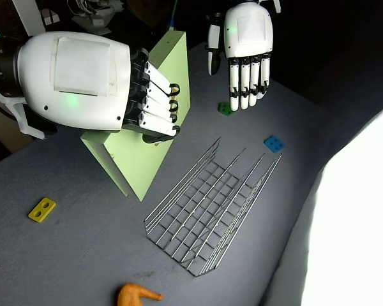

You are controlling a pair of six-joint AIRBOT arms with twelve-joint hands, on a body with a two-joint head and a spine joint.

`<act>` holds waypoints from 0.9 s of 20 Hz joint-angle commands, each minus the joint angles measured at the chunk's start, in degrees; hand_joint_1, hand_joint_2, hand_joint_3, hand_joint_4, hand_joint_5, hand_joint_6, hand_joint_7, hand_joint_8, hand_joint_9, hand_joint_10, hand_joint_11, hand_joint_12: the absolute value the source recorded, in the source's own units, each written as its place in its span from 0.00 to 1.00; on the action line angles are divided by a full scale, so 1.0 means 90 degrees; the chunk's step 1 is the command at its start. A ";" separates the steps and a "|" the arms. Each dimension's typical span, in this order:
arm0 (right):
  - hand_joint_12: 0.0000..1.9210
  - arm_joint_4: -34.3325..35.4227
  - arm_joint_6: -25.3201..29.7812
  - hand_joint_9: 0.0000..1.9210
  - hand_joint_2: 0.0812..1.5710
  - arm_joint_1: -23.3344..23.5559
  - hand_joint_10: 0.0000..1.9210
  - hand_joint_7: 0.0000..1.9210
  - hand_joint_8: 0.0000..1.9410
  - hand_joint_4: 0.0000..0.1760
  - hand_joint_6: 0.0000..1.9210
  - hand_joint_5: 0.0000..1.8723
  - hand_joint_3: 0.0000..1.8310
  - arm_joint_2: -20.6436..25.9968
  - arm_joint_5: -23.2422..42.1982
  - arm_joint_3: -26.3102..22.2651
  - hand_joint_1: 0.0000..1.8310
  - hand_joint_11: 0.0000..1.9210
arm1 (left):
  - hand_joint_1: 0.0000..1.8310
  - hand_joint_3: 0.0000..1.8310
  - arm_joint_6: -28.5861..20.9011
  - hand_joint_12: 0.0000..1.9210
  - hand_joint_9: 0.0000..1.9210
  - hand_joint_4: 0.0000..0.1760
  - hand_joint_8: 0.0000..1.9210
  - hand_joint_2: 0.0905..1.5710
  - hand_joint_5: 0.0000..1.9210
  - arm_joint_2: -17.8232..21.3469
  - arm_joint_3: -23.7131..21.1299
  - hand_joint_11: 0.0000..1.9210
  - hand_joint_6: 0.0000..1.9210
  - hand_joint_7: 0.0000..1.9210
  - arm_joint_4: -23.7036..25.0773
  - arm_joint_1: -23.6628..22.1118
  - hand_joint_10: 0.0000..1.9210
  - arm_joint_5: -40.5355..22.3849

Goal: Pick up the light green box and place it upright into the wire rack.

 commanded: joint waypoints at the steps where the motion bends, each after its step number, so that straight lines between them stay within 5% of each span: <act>1: 0.86 0.0006 0.0021 0.39 0.73 0.0144 0.77 0.46 0.64 0.00 0.49 0.47 0.00 0.0041 0.0620 -0.0019 0.74 0.27 | 0.20 0.00 0.0017 0.47 0.11 0.02 0.00 0.85 0.04 0.0016 -0.0006 0.00 0.00 0.08 0.0061 -0.0029 0.00 0.0458; 18: 0.85 0.0009 0.0139 0.41 0.72 0.0395 0.74 0.48 0.60 0.00 0.52 0.46 0.00 -0.0311 0.1026 0.0772 0.75 0.28 | 0.23 0.00 0.0017 0.46 0.12 0.01 0.00 0.83 0.06 0.0012 0.0008 0.00 0.00 0.10 0.0061 -0.0036 0.00 0.0458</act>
